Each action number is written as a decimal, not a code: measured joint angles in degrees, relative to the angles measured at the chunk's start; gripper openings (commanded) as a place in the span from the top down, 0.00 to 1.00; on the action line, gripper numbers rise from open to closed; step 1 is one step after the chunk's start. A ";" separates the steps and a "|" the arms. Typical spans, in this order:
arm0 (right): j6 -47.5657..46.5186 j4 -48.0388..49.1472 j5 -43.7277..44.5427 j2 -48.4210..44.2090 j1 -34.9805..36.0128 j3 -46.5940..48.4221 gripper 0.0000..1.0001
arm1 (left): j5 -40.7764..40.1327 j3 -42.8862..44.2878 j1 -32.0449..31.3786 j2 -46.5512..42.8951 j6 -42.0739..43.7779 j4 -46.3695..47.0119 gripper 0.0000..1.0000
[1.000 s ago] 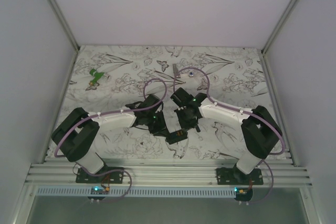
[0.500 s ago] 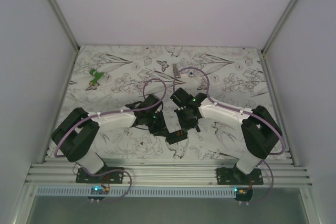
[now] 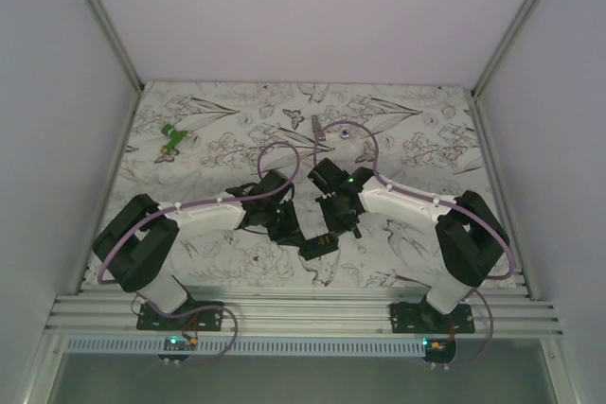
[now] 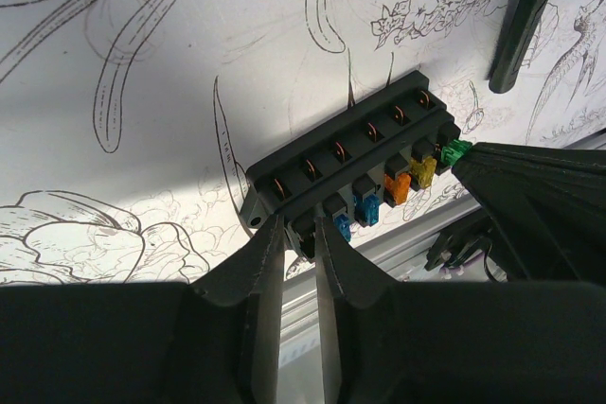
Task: Snap on the fuse box
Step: Install the fuse at the fuse box base, then adjust the fuse box base at the center of the board.
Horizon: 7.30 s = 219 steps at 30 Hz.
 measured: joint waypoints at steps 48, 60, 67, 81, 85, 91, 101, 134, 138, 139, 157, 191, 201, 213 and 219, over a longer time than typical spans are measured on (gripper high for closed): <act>0.50 2.40 -1.36 0.39 1.64 -1.27 1.00 | -0.28 -1.22 0.35 -1.27 -0.44 -0.31 0.84; 0.50 3.21 -2.80 0.13 0.81 -1.97 1.00 | -0.37 -1.57 0.37 -1.49 -0.85 0.04 0.85; 0.55 3.19 -2.80 -0.17 0.55 -2.05 1.00 | -0.35 -1.57 0.39 -1.49 -0.87 0.07 0.85; 0.50 3.56 -3.74 0.09 0.09 -2.34 1.00 | -0.31 -1.92 0.50 -1.68 -1.25 0.42 0.85; 0.50 3.63 -3.89 0.26 0.00 -2.36 1.00 | -0.28 -1.95 0.50 -1.68 -1.25 0.42 0.86; 0.55 3.63 -3.85 0.37 0.00 -2.36 1.00 | -0.28 -1.99 0.50 -1.68 -1.25 0.48 0.86; 1.11 3.43 -3.61 0.46 0.00 -2.16 1.00 | -0.11 -2.45 0.72 -1.90 -1.29 1.09 0.86; 1.79 2.12 -1.42 1.36 0.83 -1.18 1.00 | -0.72 -3.78 1.03 -3.26 -1.38 1.79 0.86; 2.23 2.62 -1.51 1.14 0.52 -1.73 1.00 | -0.72 -3.85 1.05 -3.28 -1.46 1.92 0.86; 2.23 2.64 -1.49 1.11 0.52 -1.75 1.00 | -0.72 -3.87 1.05 -3.28 -1.49 1.95 0.86; 2.10 1.55 -0.70 2.82 1.64 -0.15 1.00 | -0.70 -3.98 1.09 -3.30 -1.68 2.03 0.87; -0.22 1.92 0.09 -10.97 3.50 -1.53 0.57 | -6.64 -5.03 1.88 -7.80 -1.14 -2.89 0.84; 0.11 13.68 -12.83 -13.77 -5.44 -13.40 0.64 | -7.69 -4.20 1.88 -7.78 0.22 -4.61 0.82; 0.31 26.40 -24.72 -9.05 -8.48 -15.76 0.68 | -7.98 -3.65 1.90 -7.48 0.50 -5.38 0.82; 0.63 28.48 -26.49 -6.36 -9.16 -17.14 0.75 | -7.98 -3.45 1.90 -7.34 0.52 -5.64 0.83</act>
